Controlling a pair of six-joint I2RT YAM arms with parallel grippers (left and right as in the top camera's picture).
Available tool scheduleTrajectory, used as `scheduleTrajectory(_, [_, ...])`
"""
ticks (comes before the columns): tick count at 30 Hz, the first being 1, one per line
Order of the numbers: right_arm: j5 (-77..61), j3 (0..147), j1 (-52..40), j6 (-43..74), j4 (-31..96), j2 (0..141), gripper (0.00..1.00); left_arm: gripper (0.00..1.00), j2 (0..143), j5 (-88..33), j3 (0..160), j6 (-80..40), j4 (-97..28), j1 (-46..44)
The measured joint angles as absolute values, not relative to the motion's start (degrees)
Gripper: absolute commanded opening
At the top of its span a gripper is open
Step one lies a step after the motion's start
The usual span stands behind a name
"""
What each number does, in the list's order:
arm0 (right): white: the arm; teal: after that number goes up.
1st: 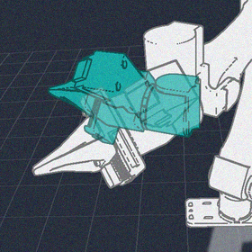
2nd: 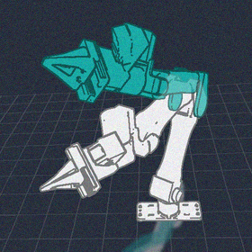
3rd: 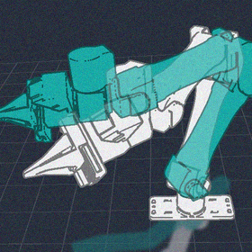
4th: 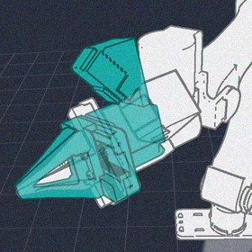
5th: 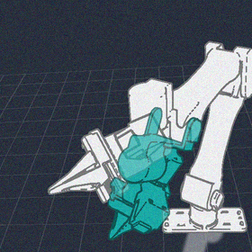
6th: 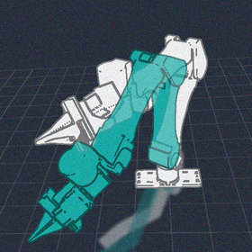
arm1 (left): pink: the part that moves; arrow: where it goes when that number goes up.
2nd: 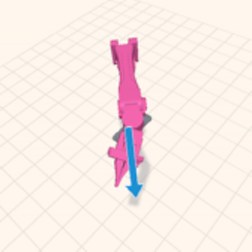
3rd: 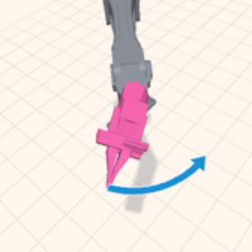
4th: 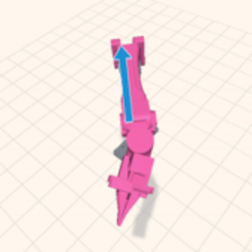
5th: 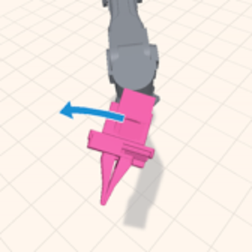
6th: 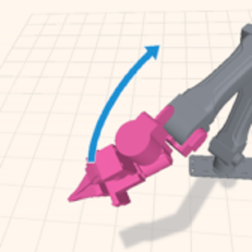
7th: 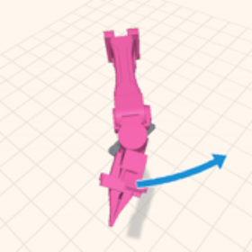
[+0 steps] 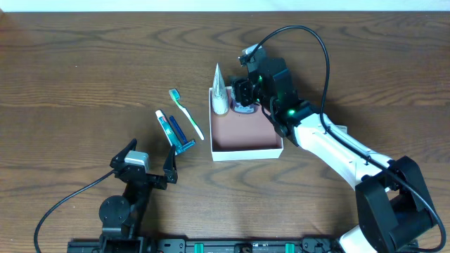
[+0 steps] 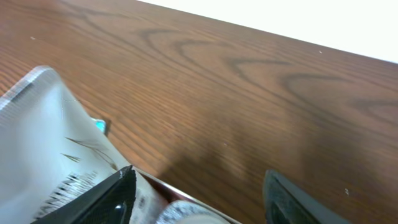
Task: Pack container
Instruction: 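Place the soap pump bottle in the box beside the tube, then reach right gripper to the small soap bar box and grasp it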
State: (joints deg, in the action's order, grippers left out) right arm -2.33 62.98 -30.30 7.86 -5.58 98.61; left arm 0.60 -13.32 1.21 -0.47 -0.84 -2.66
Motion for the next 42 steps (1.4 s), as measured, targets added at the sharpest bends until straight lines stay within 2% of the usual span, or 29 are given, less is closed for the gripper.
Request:
scheduleTrajectory(9, [-4.34, 64.51, -30.3, 7.84, -1.45, 94.63, 0.72, 0.98, 0.58, -13.32, 1.21, -0.47, -0.84, -2.66])
scheduleTrajectory(13, [-4.49, 67.9, -29.95, 8.19, 5.13, 88.23, 0.79, 0.98, 0.58, -13.32, 1.21, -0.47, -0.84, -2.66])
scheduleTrajectory(19, [-4.25, 74.98, -24.25, 11.4, 25.61, 76.9, 0.82, 0.98, 0.6, -13.3, 1.21, -0.47, -0.84, -2.66])
scheduleTrajectory(23, [-2.46, 76.38, -16.29, 15.99, 41.56, 71.11, 0.83, 0.98, 0.58, -13.32, 1.21, -0.47, -0.84, -2.66])
scheduleTrajectory(28, [-0.62, 76.23, -5.06, 20.05, 57.91, 70.78, 0.91, 0.98, 0.6, -13.32, 1.21, -0.47, -0.84, -2.66])
scheduleTrajectory(33, [-0.21, 74.41, 0.23, 20.6, 61.25, 74.43, 0.93, 0.98, 0.6, -13.32, 1.21, -0.47, -0.84, -2.66])
scheduleTrajectory(42, [-0.25, 68.18, 0.51, 20.69, 58.85, 87.15, 0.99, 0.98, 0.58, -13.32, 1.21, -0.47, -0.84, -2.66])
